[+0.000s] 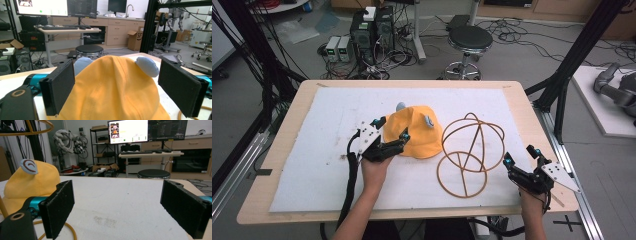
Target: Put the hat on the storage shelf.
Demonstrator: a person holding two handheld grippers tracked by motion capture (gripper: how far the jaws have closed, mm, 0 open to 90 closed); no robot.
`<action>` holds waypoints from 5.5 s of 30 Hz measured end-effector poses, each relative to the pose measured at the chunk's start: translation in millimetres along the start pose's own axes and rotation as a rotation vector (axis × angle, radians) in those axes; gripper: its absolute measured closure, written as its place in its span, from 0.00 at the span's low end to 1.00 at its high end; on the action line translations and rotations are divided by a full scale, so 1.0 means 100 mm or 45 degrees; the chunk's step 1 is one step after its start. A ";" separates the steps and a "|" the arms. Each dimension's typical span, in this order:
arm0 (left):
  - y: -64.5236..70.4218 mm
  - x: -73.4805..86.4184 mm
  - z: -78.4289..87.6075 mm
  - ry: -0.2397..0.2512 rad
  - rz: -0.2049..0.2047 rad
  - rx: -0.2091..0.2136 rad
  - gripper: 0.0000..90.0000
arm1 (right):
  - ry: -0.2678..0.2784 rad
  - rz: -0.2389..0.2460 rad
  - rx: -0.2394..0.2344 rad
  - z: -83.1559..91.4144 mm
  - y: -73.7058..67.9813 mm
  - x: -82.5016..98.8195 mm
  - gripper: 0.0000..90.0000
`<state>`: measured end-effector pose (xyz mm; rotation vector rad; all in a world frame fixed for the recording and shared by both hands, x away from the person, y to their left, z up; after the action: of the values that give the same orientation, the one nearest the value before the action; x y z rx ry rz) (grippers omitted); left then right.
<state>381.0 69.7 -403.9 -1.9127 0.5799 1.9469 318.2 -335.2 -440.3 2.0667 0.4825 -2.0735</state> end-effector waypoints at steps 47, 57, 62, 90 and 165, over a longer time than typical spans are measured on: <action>0.10 0.50 -0.53 -0.179 0.026 -0.019 0.95 | -0.026 0.000 -0.002 -0.02 -0.03 0.04 0.13; 0.14 0.38 -0.47 -0.097 0.004 0.024 0.98 | -0.027 0.000 -0.002 -0.02 -0.03 0.05 0.13; 0.14 0.26 -0.41 -0.027 0.024 0.038 0.98 | -0.023 0.005 0.000 -0.02 -0.02 0.04 0.13; 0.00 -0.86 0.10 0.340 0.109 0.074 0.98 | -0.019 0.008 -0.005 -0.02 -0.04 0.03 0.13; 1.54 -1.03 0.22 0.364 -0.080 0.546 0.38 | -0.006 0.001 0.009 0.00 0.01 0.03 0.13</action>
<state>285.0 -47.2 -293.8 -1.9037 0.9200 1.3763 318.6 -335.9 -443.1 2.0648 0.4745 -2.0826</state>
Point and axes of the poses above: each handheld gripper's, and its own axes: z roughly backward along the jaws, x roughly out of its underside, y roughly to its right, the point moved 6 cm from there along -z, roughly forward along the jaws, and after that the axes turned 1 degree about -z, right-handed, at the moved point
